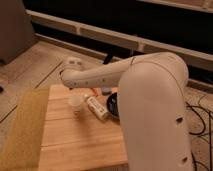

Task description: Place the eraser in the ceramic cup

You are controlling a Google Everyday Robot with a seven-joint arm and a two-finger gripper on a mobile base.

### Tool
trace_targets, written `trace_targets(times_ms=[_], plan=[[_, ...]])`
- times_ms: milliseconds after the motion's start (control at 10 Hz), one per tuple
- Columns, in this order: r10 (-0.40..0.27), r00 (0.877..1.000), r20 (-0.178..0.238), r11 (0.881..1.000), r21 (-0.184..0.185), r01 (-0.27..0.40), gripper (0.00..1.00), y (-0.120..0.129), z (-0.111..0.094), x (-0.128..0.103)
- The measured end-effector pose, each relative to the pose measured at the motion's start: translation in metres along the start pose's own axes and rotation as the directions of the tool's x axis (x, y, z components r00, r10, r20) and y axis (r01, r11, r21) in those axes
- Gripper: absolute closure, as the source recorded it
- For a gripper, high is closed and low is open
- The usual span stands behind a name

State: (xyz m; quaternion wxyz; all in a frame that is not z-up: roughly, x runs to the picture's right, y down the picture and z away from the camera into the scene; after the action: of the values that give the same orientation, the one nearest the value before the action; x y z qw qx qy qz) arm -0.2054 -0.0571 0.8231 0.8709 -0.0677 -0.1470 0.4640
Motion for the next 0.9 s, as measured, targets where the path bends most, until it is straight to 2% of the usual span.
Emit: trace_targets(times_ms=[300, 600, 900], plan=[[0.019, 1.0, 0.01, 1.0, -0.013, -0.019, 1.0, 0.025, 0.001, 0.012], [0.025, 1.0, -0.003, 0.999, -0.032, -0.025, 1.0, 0.049, 0.005, 0.03], [0.048, 0.999, -0.02, 0.999, -0.022, -0.049, 1.0, 0.051, 0.006, 0.044]])
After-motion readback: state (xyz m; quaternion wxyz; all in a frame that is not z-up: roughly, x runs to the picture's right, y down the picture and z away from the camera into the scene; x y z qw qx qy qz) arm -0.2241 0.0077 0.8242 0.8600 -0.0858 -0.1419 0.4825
